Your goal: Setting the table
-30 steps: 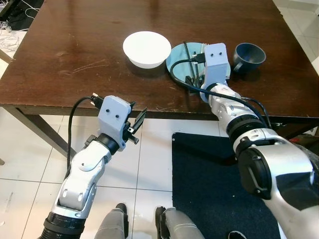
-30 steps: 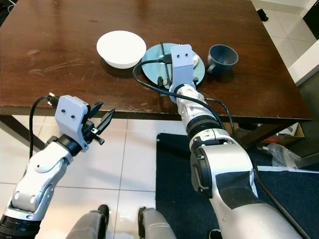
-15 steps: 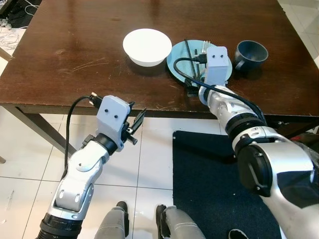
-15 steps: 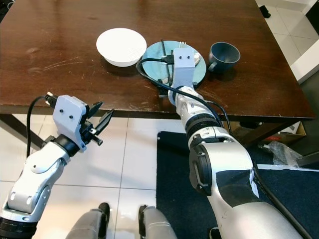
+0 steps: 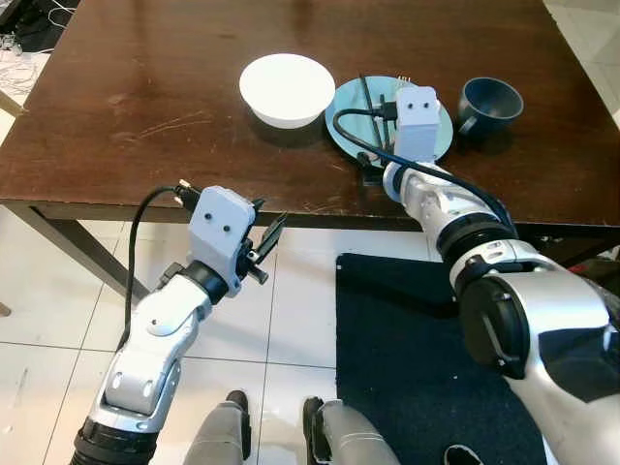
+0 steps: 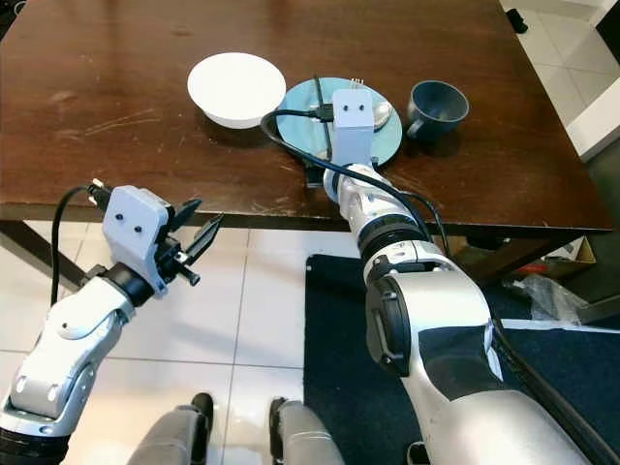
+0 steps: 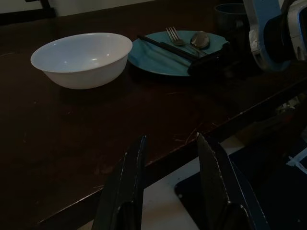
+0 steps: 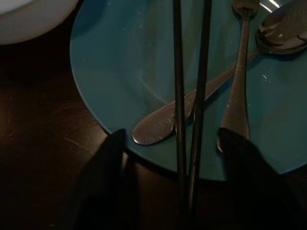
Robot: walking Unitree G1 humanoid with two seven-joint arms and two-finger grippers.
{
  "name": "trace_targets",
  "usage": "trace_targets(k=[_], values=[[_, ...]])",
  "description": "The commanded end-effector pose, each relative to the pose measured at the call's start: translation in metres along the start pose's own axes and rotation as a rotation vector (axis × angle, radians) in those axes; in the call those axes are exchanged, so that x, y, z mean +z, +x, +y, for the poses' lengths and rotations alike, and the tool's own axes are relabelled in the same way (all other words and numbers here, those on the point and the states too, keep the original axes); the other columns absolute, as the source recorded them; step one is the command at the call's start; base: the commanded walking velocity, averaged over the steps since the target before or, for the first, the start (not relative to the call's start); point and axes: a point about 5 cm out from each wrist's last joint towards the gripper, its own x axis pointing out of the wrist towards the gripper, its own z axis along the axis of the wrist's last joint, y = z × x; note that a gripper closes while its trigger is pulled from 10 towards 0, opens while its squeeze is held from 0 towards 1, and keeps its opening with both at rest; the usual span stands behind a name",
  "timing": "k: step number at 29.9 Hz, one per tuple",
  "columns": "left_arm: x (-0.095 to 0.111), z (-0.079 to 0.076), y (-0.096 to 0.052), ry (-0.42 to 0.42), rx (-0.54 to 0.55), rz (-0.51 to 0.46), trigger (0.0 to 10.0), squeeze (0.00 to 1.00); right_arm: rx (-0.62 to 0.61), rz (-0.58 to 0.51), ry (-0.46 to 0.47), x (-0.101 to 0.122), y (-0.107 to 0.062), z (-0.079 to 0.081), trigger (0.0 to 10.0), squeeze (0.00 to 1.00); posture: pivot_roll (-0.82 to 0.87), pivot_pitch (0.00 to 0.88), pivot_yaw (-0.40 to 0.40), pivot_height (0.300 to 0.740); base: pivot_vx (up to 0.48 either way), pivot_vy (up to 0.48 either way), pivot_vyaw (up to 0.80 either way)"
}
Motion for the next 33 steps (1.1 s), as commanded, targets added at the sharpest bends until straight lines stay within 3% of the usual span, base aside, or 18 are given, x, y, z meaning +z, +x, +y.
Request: trace_targets(k=[1,6,9,27,33], values=[[-0.005,-0.004,-0.003,-0.009,-0.017,0.025,10.0,0.0,-0.011,0.042,0.005,-0.007,0.0,-0.002,2.6,0.0,0.13,0.26,-0.021,0.74,0.0,0.0,0.0],[-0.005,-0.004,-0.002,-0.009,-0.02,0.025,10.0,0.0,-0.019,0.044,0.027,-0.007,0.0,-0.005,1.2,0.0,0.12,0.26,-0.019,0.74,0.0,0.0,0.0],[-0.005,-0.004,-0.002,-0.01,-0.02,0.026,10.0,0.0,-0.019,0.045,0.029,-0.007,0.0,-0.005,0.9,0.0,0.12,0.26,-0.02,0.74,0.0,0.0,0.0],[-0.004,-0.002,0.001,-0.009,-0.011,0.021,10.0,0.0,-0.024,0.042,0.051,-0.005,0.0,-0.005,1.8,0.0,0.12,0.253,-0.023,0.74,0.0,0.0,0.0],[-0.003,-0.002,0.003,-0.009,-0.009,0.014,10.0,0.0,0.002,-0.003,0.131,0.007,0.0,-0.002,1.6,0.0,0.11,0.25,-0.024,0.74,0.0,0.0,0.0]])
